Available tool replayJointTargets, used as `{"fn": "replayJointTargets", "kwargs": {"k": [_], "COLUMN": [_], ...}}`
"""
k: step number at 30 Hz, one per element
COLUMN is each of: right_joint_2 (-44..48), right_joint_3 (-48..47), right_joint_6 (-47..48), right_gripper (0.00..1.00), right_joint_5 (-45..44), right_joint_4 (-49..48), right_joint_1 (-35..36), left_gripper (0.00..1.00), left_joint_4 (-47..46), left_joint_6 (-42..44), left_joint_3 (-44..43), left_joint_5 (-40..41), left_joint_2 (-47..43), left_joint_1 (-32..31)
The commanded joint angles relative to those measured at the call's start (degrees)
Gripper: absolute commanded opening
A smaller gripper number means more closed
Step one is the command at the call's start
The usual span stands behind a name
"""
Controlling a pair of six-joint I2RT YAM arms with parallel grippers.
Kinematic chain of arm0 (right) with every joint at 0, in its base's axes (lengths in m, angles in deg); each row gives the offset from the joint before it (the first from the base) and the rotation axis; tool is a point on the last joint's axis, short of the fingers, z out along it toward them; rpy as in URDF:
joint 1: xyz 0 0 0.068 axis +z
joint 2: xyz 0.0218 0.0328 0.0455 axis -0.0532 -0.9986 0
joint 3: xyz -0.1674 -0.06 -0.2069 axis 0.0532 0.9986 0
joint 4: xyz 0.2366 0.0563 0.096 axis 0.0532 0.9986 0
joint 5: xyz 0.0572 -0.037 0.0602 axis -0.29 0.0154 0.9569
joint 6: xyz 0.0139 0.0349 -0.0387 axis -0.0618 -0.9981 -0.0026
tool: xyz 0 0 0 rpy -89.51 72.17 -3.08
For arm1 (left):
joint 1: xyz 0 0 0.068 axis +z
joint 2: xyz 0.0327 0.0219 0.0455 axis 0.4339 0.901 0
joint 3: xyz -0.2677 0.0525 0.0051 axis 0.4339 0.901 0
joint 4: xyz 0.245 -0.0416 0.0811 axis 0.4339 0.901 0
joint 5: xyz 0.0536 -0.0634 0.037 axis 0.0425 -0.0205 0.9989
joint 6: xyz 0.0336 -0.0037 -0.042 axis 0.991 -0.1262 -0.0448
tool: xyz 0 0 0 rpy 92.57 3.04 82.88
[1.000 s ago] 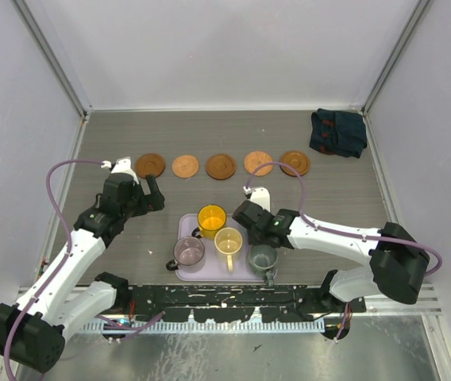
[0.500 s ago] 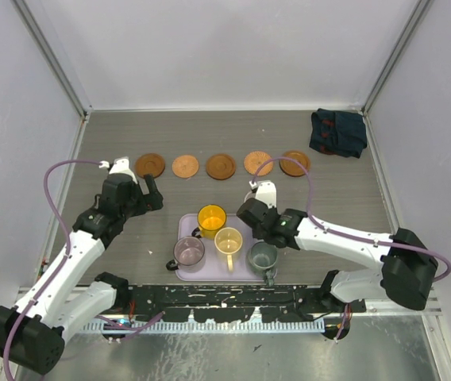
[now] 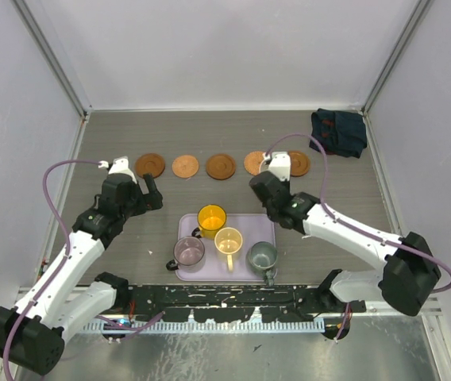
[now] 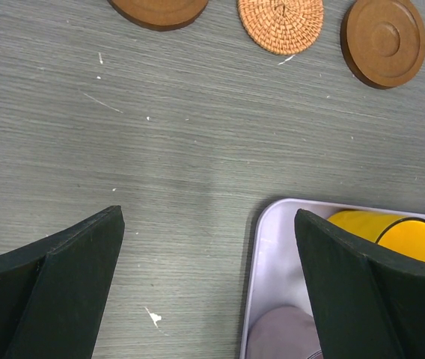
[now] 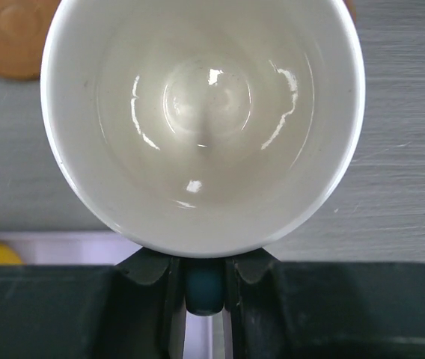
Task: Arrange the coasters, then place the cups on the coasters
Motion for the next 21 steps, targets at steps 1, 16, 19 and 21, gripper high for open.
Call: {"fn": "replayJointTargets", "kwargs": {"k": [1,16,19,21], "right_joint_2": [1.0,-16.1,-19.2,-21.4], "right_joint_3": [-5.7,-22.1,-24.2,-25.8], "right_joint_6": [4.9,9.9,11.1,12.1], "right_gripper": [0.01,0.01,0.01,0.01], "right_joint_5": [2.2,24.5,26.4,27.4], "right_joint_4": [-7.9,-6.4,-5.7,-4.8], "right_joint_1": [-9.5,-35.2,-36.8,-37.7], "left_gripper": [0.98,0.98,0.98,0.98], "left_joint_4": [-3.3,-5.2,-5.5,-5.7], "left_joint_6": [0.1,-0.3,-0.2,-0.1], "left_joint_3": [-1.0,-1.4,-1.9,-2.3], "left_joint_5": [0.6,0.4,0.3,0.1], "left_joint_2": [-0.5,3.9,5.1,6.0], "left_joint_1": [-0.1,-0.1,-0.1,-0.1]}}
